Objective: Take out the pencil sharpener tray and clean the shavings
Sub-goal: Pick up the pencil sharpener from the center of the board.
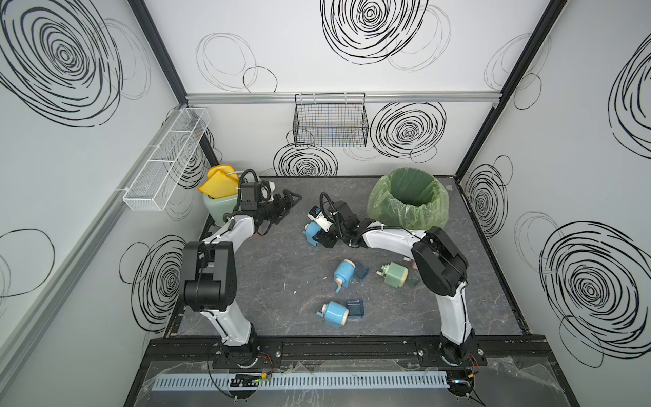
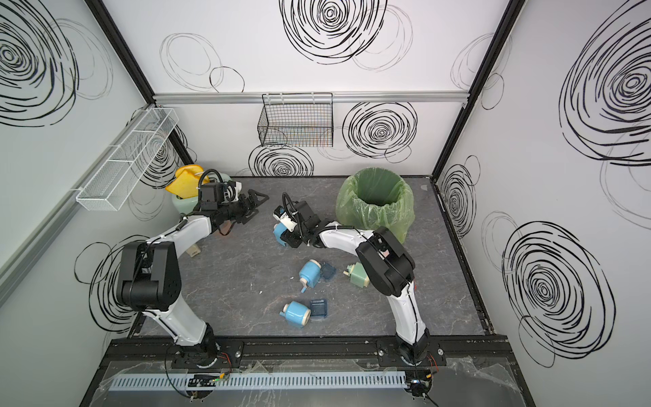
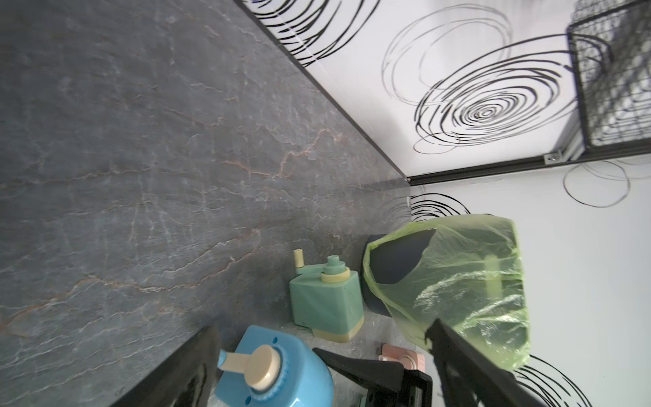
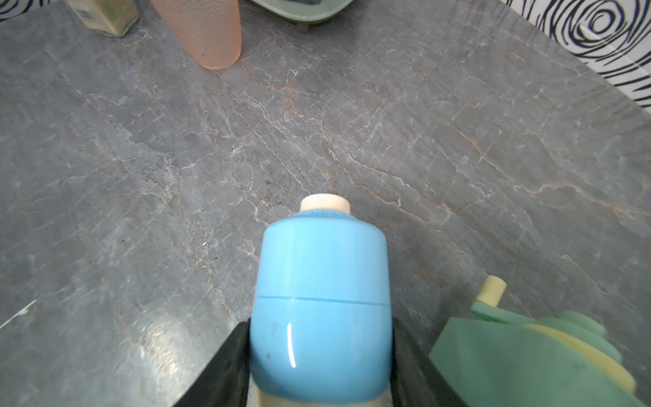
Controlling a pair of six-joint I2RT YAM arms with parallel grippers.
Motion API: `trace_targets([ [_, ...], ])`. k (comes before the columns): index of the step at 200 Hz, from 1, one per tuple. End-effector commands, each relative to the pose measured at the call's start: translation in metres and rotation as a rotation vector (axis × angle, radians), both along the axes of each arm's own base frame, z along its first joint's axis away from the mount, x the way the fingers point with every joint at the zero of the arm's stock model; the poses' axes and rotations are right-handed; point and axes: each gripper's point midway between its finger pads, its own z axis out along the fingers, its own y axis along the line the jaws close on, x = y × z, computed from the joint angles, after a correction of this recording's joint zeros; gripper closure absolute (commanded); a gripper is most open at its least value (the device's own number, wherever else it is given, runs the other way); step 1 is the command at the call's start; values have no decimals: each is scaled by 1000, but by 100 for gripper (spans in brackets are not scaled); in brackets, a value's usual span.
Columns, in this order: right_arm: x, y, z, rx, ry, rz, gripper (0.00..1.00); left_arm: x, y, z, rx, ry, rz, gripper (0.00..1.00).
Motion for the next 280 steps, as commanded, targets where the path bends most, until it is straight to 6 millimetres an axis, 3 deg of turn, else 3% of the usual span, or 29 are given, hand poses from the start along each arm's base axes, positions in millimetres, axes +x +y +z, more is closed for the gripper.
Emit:
trace_targets([
  [1,-21,-4,72,99,-58,78,70,-3,-15,61,-40,-220,-106,3],
  [44,-71,-52,137,206,-7,145,71,-43,-53,142,-52,-552,-318,3],
  [86,-116,-108,176,307,29,152,71,-105,-115,176,-7,-737,-566,3],
  [105,-138,-123,186,353,52,168,72,-141,-142,184,38,-827,-658,3],
  [123,-158,-134,191,381,81,180,73,-168,-153,191,22,-879,-671,3],
  [161,-203,-145,203,447,149,277,73,-222,-182,168,-48,-868,-807,3],
  [194,-227,-150,216,473,168,367,73,-258,-190,149,-64,-852,-865,2],
  [237,-228,-151,221,459,136,380,72,-299,-195,143,-93,-860,-1004,2],
  [280,-232,-148,233,498,128,422,72,-309,-201,136,-111,-830,-1063,14],
])
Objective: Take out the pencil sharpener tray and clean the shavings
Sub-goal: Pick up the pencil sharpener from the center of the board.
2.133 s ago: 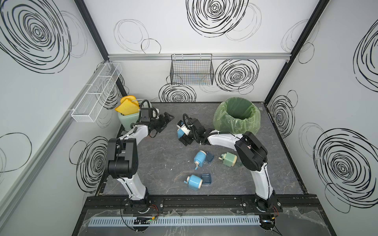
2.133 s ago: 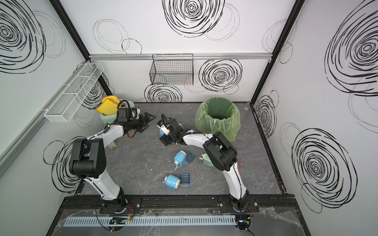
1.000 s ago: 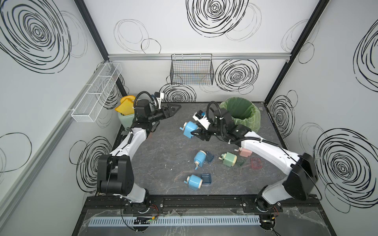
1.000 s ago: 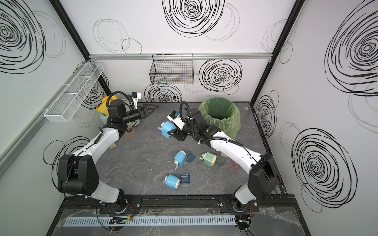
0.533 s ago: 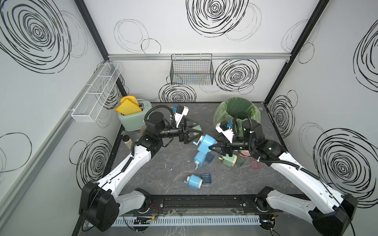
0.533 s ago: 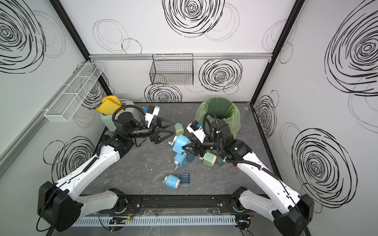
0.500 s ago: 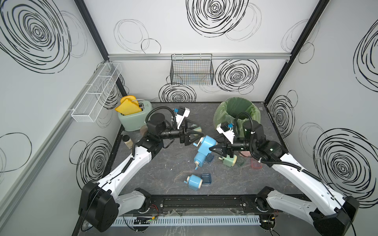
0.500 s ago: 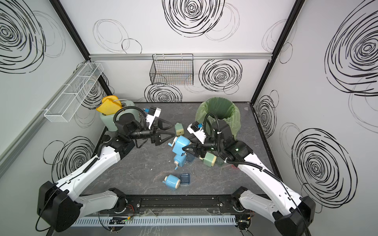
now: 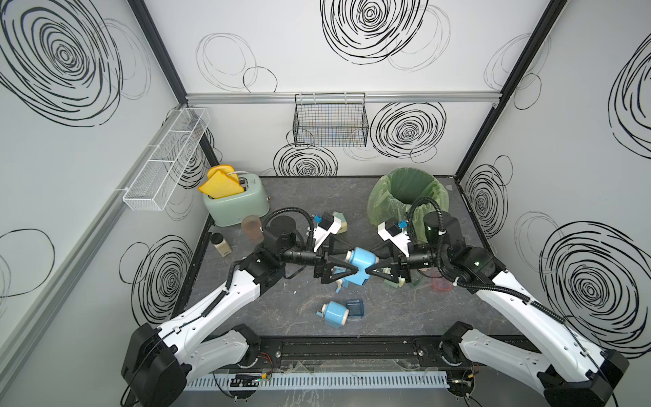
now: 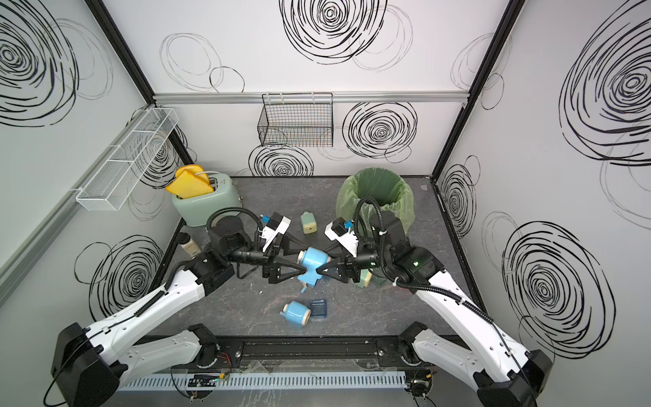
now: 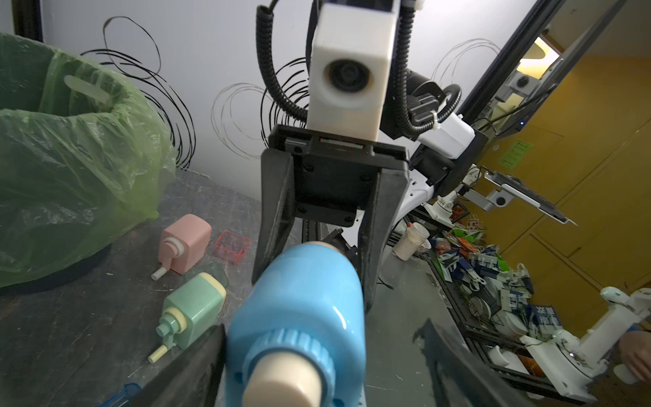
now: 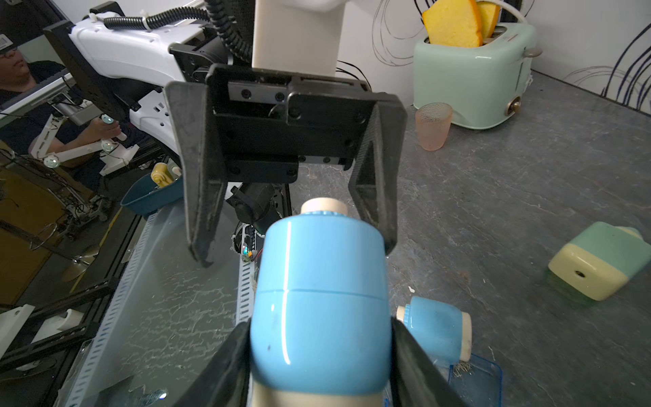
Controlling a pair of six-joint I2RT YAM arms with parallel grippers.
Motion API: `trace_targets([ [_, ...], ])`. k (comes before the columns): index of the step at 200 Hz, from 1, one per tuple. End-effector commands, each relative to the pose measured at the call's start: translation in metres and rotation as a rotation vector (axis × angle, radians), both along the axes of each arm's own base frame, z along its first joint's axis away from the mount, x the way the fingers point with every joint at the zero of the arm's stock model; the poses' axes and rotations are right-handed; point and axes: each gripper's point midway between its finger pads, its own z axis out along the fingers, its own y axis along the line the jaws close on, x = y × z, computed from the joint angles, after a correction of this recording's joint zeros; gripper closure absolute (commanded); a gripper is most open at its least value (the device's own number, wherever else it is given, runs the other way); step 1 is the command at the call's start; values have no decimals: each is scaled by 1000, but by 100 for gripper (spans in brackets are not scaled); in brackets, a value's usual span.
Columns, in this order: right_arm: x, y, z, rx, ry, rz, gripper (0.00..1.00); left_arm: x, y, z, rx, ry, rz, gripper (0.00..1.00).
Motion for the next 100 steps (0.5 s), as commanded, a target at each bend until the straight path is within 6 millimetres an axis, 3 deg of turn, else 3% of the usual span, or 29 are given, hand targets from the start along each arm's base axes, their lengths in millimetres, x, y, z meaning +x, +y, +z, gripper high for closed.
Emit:
trace_targets([
  [1,-9,2,31,76,-64,64,72,-11,-1,-5,2,-17,-66,15],
  [49,-14,3,47,122,-90,86,72,-12,-4,-8,8,2,-91,32],
  [72,-11,4,48,134,-99,74,69,-15,-4,-5,-3,3,-107,48],
  [88,-7,4,47,153,-102,49,60,-12,-2,-2,-8,-6,-96,62],
  [100,-4,4,45,179,-98,26,47,-8,0,2,-17,-14,-73,64],
])
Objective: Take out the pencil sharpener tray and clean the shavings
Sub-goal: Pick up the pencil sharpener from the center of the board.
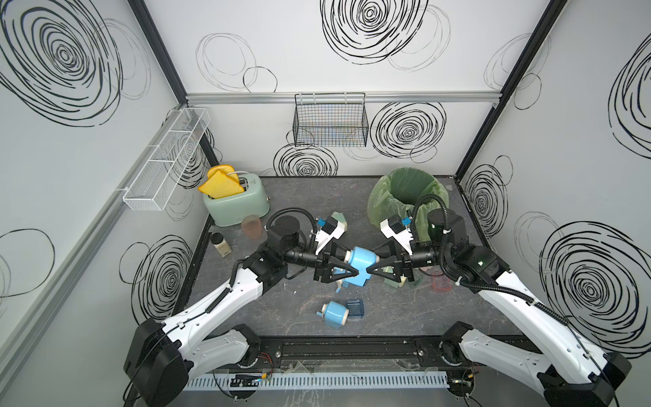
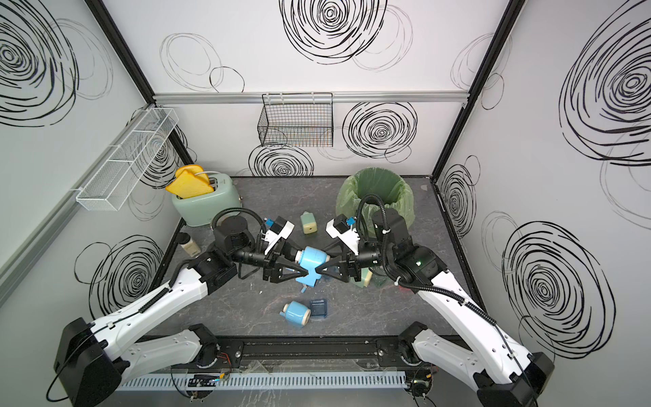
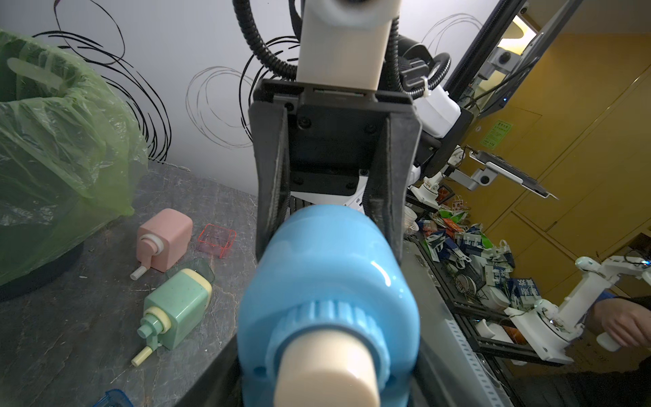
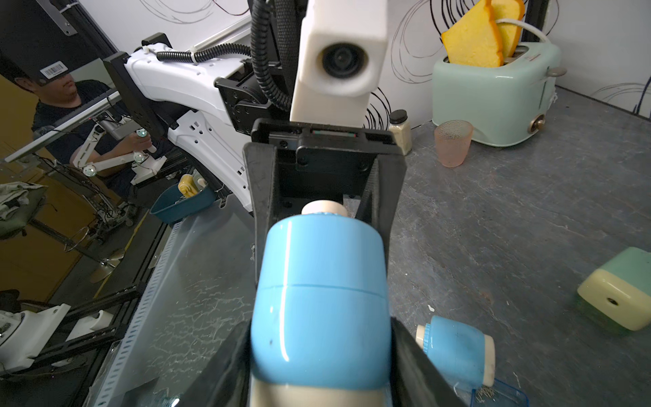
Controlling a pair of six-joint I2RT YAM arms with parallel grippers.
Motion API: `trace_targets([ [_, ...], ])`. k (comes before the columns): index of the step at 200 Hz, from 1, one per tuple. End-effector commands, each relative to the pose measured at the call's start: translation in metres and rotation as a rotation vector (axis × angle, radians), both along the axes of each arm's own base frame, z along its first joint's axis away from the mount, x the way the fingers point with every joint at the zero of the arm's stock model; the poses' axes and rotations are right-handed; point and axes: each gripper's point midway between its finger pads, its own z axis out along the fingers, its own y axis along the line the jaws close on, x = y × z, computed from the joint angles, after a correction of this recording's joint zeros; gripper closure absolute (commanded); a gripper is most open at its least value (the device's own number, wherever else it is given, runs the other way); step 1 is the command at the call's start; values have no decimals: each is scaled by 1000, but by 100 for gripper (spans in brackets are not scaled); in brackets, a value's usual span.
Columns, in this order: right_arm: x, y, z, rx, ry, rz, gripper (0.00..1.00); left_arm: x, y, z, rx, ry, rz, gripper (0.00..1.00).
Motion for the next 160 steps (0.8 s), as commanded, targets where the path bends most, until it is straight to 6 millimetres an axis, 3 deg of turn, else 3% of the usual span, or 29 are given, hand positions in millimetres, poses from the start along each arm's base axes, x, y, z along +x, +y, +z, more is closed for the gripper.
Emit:
trace_targets([
  [1,4,2,23,113,-111,-15,46,1,3,8,-21,-3,0,65],
  [20,7,1,22,165,-102,-51,31,11,11,18,-53,-24,50,67],
  [71,14,2,9,243,-56,-99,16,17,36,44,-155,-90,131,67],
  [98,17,7,4,275,-34,-85,14,11,39,52,-181,-125,123,67],
  [160,7,20,19,352,-22,-7,14,8,42,55,-198,-155,134,65],
])
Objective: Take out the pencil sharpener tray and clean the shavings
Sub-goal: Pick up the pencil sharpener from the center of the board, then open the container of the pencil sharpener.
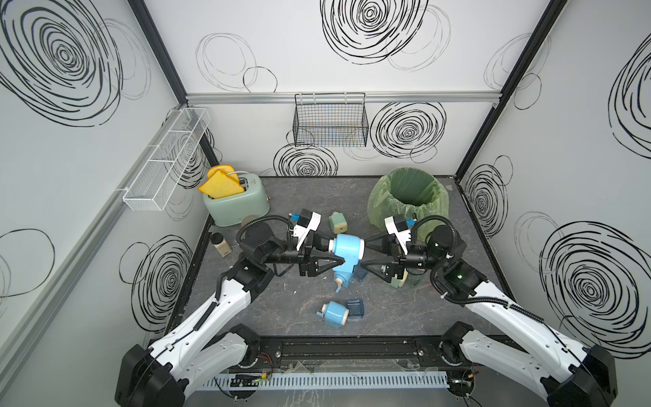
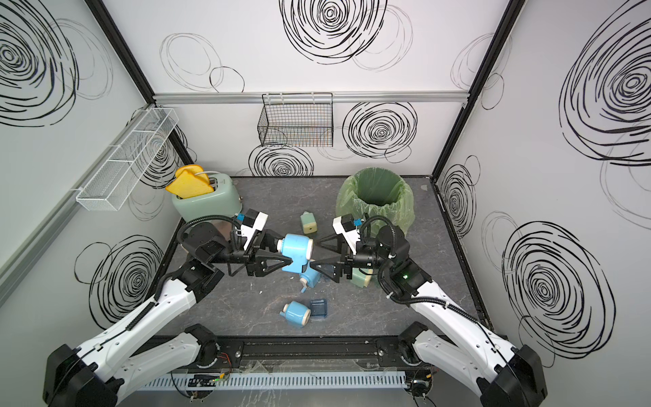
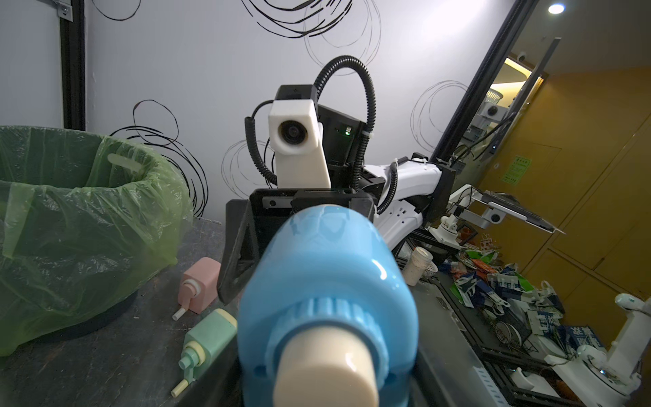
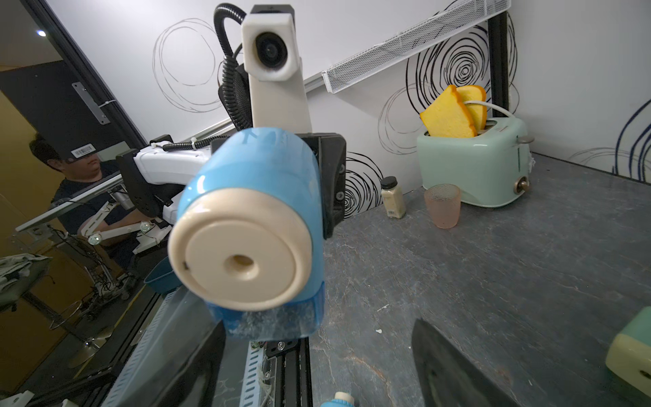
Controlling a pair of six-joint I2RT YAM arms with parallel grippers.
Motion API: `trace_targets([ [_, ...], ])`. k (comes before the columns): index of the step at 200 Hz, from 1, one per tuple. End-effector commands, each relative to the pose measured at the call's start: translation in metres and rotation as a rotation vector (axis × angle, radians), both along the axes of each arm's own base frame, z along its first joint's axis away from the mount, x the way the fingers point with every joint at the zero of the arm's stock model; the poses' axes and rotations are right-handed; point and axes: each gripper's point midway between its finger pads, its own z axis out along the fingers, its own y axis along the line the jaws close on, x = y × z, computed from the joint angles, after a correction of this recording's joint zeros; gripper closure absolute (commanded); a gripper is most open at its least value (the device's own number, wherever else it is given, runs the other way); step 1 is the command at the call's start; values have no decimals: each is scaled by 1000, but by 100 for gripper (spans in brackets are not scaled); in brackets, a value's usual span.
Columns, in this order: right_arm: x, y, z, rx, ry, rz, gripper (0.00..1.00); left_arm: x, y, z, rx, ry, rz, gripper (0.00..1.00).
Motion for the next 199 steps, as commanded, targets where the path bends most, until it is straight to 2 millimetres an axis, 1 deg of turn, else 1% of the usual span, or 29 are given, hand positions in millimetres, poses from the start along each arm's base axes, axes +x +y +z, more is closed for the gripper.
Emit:
trace_targets([
  [1,-12,5,20,76,-42,56,14,-6,4,17,-46,-82,-4,65],
  [16,-16,9,21,80,-43,75,14,-5,4,17,-46,-85,1,65],
  [47,-18,20,15,71,-29,95,14,-5,4,18,-47,-84,2,65],
  [49,-18,21,15,72,-29,95,14,-6,5,21,-58,-103,2,65],
  [56,-18,22,15,72,-32,95,15,-6,5,22,-61,-111,1,65],
  [91,-20,26,16,79,-40,97,34,-7,5,23,-62,-113,0,64],
  [105,-19,25,16,79,-41,87,42,-8,5,23,-63,-113,-2,64],
  [148,-19,21,16,72,-56,77,56,-8,6,22,-56,-113,-1,64],
  [169,-16,15,11,54,-57,64,58,-8,7,23,-58,-122,2,64],
  [172,-15,13,11,51,-56,57,58,-8,7,23,-59,-125,1,64],
  [176,-13,12,10,48,-59,51,58,-8,6,19,-46,-100,0,64],
  [199,-5,0,6,34,-58,27,59,-7,6,20,-44,-98,-2,64],
])
